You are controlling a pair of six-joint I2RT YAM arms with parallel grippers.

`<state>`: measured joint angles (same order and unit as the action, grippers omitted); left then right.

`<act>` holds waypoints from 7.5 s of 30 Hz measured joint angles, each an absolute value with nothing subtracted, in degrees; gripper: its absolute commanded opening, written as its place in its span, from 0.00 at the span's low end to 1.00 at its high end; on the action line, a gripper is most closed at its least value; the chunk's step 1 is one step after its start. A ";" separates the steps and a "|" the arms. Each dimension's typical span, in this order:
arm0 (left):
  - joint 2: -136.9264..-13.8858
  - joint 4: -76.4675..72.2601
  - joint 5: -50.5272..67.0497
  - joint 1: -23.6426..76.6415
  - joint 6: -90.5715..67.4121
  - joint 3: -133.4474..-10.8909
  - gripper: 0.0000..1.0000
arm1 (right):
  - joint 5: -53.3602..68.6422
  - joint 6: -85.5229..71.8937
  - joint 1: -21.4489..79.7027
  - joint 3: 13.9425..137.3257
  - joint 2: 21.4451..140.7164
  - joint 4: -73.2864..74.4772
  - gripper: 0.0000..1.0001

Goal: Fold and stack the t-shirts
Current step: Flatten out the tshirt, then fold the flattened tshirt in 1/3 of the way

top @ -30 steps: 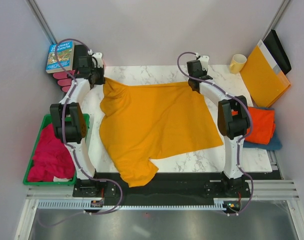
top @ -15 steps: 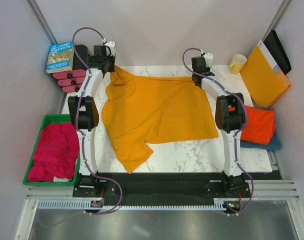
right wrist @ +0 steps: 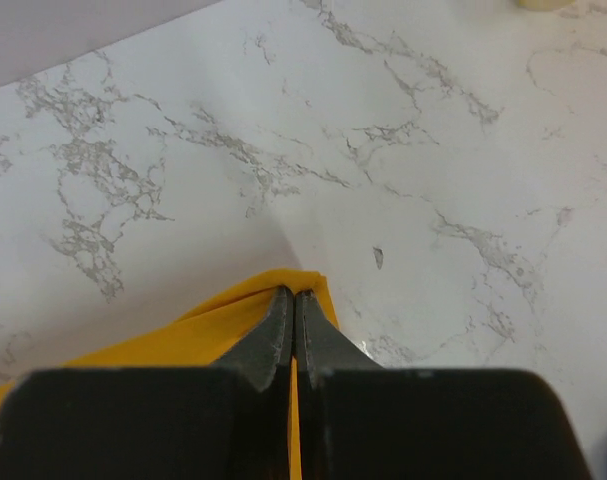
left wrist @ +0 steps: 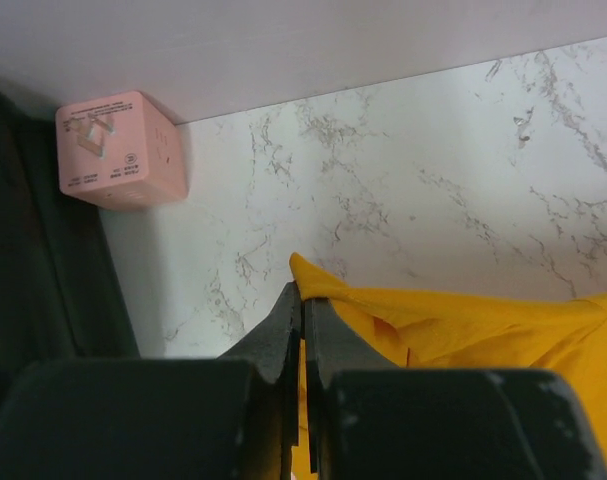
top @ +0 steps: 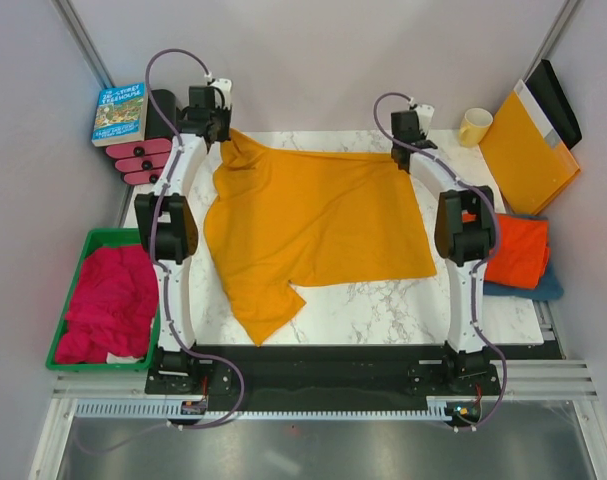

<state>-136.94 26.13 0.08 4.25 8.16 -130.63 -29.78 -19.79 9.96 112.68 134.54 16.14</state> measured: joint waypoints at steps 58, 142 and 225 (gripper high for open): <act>-104.68 19.44 6.39 4.25 8.62 -82.61 0.02 | -33.74 -16.97 12.25 80.82 108.68 13.30 0.00; -103.18 15.68 0.54 5.54 7.90 -81.17 0.02 | -30.04 -23.22 8.78 80.29 113.38 12.78 0.00; -122.15 28.14 1.26 7.05 6.83 -96.36 0.77 | -19.22 -30.48 13.02 87.53 120.27 21.96 0.34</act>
<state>-122.15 28.14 1.26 7.05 6.83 -96.36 -19.22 -30.48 13.02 87.53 120.27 21.96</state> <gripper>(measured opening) 0.750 0.186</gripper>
